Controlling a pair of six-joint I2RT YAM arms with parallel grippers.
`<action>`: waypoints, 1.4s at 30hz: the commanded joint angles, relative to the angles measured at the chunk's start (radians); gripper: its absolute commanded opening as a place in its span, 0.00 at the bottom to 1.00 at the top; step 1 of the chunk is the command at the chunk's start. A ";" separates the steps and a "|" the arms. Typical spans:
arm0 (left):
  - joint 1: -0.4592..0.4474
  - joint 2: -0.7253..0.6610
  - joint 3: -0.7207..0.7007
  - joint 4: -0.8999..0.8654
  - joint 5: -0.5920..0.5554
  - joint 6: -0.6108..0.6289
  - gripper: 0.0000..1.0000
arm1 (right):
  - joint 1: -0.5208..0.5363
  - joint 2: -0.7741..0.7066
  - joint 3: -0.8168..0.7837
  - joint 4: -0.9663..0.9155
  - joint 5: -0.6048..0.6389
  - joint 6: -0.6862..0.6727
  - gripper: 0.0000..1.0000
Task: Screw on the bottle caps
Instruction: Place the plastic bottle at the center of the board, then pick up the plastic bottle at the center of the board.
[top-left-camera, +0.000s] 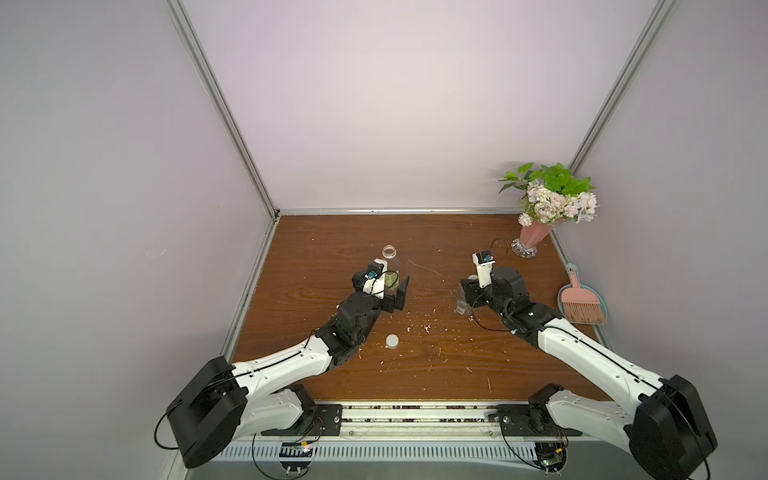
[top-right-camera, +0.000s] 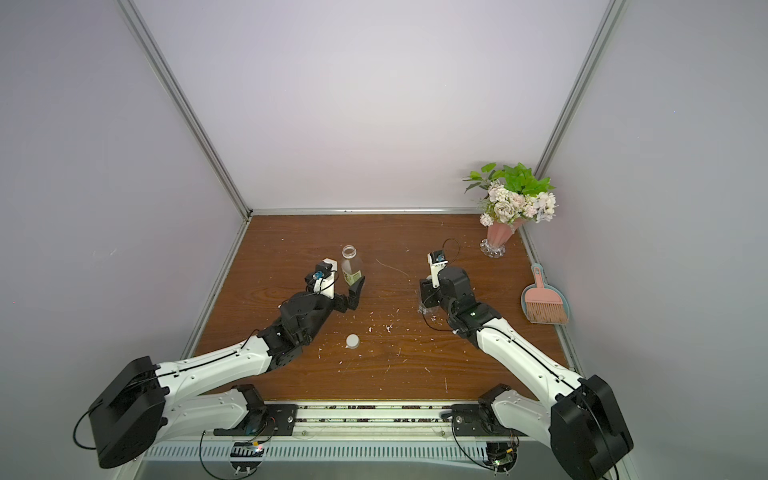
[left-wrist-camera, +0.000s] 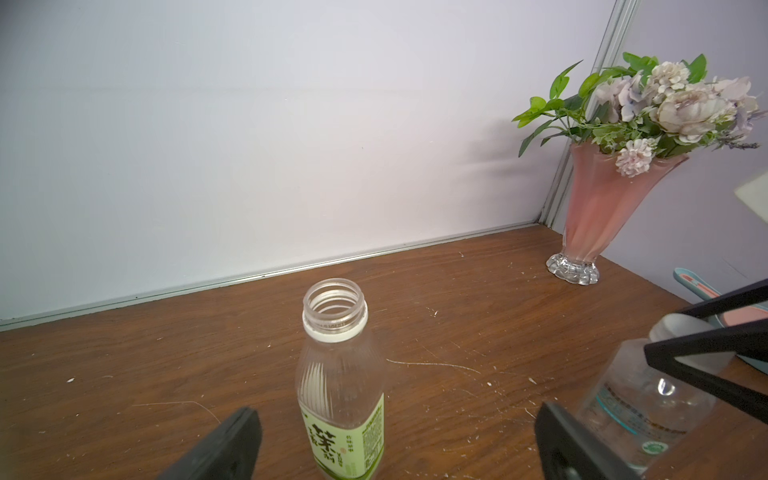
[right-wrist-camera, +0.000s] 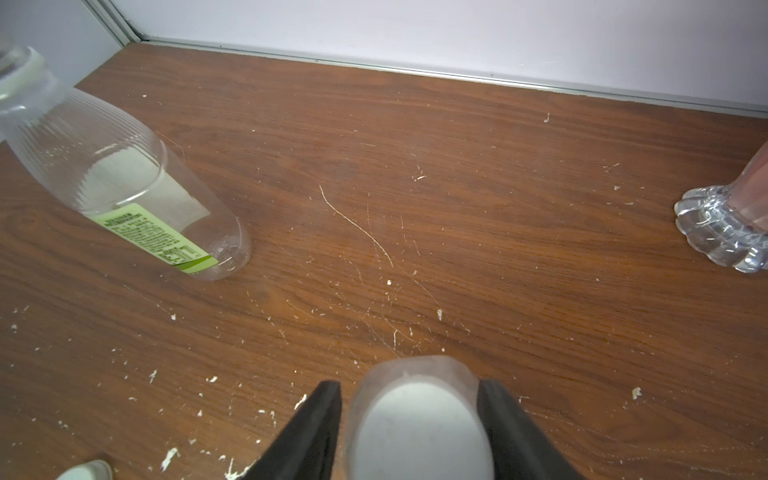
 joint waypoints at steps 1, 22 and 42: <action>0.011 -0.001 -0.011 0.016 -0.011 0.013 0.99 | 0.004 -0.028 0.022 0.006 0.011 0.009 0.65; 0.129 -0.184 0.017 -0.133 -0.008 -0.030 0.99 | 0.004 -0.103 0.263 -0.144 0.021 -0.100 0.87; 0.274 -0.296 0.005 -0.278 -0.038 -0.140 0.99 | 0.118 0.372 0.592 -0.106 -0.361 -0.181 0.99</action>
